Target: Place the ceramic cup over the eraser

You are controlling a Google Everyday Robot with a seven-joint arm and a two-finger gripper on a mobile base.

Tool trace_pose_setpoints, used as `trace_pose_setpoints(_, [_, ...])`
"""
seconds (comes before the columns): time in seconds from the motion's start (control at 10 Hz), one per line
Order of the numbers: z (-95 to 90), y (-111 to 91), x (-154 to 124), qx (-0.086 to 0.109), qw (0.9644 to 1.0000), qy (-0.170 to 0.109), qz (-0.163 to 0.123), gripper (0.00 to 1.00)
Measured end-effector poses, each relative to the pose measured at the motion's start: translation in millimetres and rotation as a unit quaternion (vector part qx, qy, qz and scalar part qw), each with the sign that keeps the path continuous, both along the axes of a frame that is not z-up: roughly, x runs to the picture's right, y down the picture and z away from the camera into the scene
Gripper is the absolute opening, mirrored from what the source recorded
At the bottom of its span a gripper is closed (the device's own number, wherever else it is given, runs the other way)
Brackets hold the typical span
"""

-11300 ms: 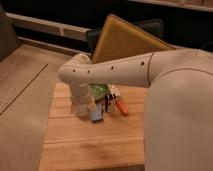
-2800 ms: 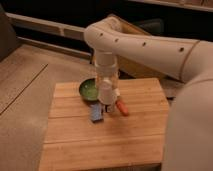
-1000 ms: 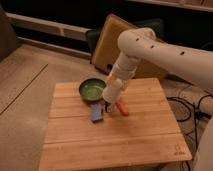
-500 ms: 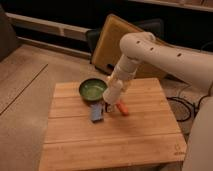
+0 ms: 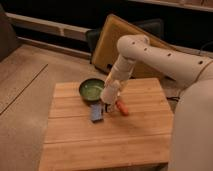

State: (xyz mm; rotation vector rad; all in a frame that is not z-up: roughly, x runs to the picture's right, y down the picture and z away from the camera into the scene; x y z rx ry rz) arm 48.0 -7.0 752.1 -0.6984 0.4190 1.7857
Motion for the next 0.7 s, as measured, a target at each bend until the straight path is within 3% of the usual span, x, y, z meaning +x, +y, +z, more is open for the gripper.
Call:
trace_pose_setpoints(0.4, [13.5,28,1,-0.035,0.9993,0.002,-0.012,0.0])
trace_pose_setpoints(0.7, [17.1,46,16,-0.053,0.9977,0.027,-0.034,0.0])
